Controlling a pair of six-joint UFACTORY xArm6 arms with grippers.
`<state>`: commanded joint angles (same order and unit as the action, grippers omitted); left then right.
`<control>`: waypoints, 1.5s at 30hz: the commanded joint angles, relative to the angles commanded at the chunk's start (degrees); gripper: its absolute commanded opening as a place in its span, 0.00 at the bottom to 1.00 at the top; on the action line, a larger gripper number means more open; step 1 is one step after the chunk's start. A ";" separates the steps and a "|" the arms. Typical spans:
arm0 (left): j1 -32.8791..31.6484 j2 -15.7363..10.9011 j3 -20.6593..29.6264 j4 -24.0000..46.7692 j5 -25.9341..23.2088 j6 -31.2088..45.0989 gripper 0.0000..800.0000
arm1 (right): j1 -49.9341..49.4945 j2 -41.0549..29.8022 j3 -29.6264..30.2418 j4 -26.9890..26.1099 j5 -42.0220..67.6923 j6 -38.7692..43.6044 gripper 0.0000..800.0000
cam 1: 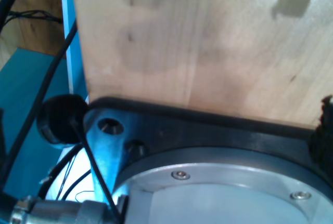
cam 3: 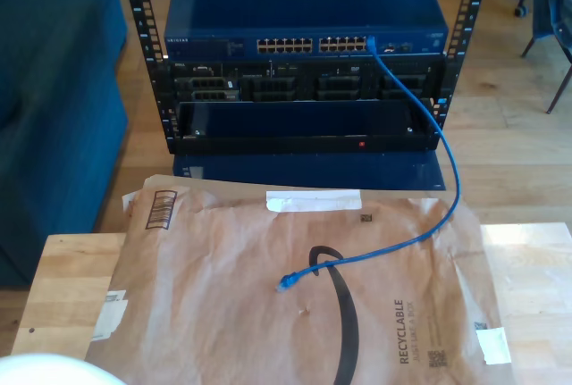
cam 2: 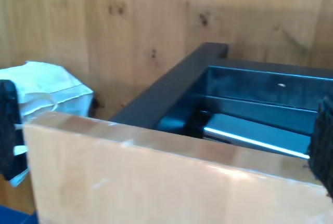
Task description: Grab the cable and plug it in
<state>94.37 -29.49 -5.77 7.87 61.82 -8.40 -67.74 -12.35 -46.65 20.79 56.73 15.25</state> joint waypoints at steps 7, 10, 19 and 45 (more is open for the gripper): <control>0.00 0.00 0.00 0.00 0.00 0.00 1.00 | -5.27 -0.18 0.00 -6.42 6.33 -0.09 0.99; 0.00 0.00 0.00 0.00 0.00 0.00 1.00 | -7.47 -0.18 1.05 -8.97 7.38 -0.18 0.99; 0.00 0.00 0.00 0.00 0.00 0.00 1.00 | -14.07 -4.40 7.65 -11.87 7.38 -4.40 0.99; 0.00 0.00 0.00 0.00 0.00 0.00 1.00 | -15.91 -26.20 34.20 -17.14 7.03 -5.45 0.99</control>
<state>94.37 -29.49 -5.77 7.87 61.82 -8.40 -83.65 -38.55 -12.45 3.65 63.76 9.80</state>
